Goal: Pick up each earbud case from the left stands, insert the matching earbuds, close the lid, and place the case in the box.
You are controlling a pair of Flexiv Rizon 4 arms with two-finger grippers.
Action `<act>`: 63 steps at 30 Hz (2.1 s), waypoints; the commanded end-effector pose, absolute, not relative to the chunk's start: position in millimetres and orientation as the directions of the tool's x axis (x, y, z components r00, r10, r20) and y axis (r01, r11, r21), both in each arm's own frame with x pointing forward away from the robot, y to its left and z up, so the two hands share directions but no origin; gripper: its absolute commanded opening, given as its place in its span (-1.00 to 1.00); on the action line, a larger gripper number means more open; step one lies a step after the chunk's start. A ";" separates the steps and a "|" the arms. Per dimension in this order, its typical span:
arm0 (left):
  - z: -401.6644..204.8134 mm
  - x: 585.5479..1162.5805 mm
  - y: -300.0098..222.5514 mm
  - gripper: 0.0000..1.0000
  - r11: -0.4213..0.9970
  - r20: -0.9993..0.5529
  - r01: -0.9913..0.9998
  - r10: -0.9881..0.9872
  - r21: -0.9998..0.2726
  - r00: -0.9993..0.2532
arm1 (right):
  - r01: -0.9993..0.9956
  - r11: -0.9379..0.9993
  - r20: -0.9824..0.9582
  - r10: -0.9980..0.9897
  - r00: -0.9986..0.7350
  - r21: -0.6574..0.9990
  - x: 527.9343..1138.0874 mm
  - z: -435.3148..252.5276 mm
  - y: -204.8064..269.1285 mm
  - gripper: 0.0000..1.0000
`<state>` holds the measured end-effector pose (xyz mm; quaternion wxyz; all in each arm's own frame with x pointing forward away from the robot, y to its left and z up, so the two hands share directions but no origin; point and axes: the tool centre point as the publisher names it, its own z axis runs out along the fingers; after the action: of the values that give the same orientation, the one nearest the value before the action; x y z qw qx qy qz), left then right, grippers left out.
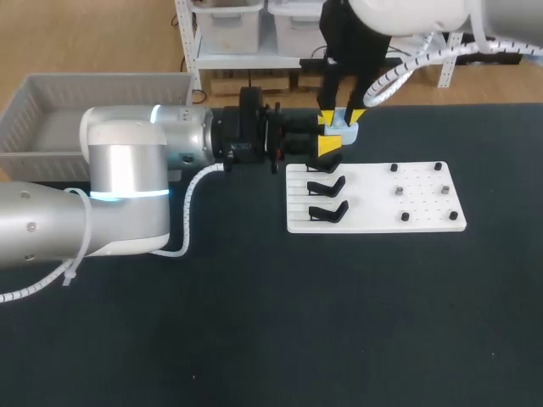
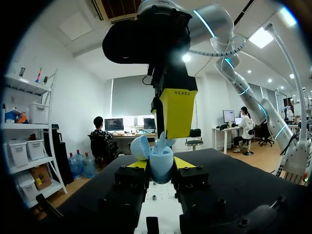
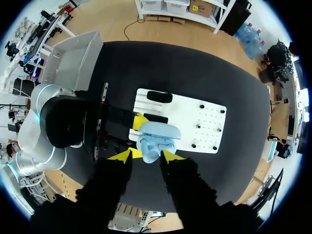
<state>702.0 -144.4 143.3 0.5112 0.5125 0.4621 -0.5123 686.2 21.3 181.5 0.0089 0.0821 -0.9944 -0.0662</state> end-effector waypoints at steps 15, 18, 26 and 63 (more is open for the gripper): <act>143.0 700.5 -144.1 -1.00 -0.045 -0.997 0.998 -0.051 0.052 0.050 | -0.124 0.979 -0.002 -0.126 -0.992 0.161 679.4 193.8 11.3 1.00; 143.0 700.5 -144.1 -1.00 -0.045 -0.997 0.998 -0.051 0.052 0.050 | -0.076 0.986 -0.025 -0.073 -0.997 0.151 682.0 194.8 1.2 1.00; 143.0 700.5 -144.1 -1.00 -0.045 -0.997 0.998 -0.051 0.052 0.050 | 0.041 0.990 -0.045 0.047 -0.998 0.134 688.7 191.3 -29.8 1.00; 143.0 700.5 -144.1 -1.00 -0.045 -0.997 0.998 -0.051 0.052 0.050 | 0.070 0.989 -0.002 0.071 -0.997 0.127 684.1 173.3 -26.8 1.00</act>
<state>702.0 -144.2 143.1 0.5111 0.5125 0.4622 -0.5122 681.7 -29.3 172.7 -0.0058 -0.0361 -0.9972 -0.0657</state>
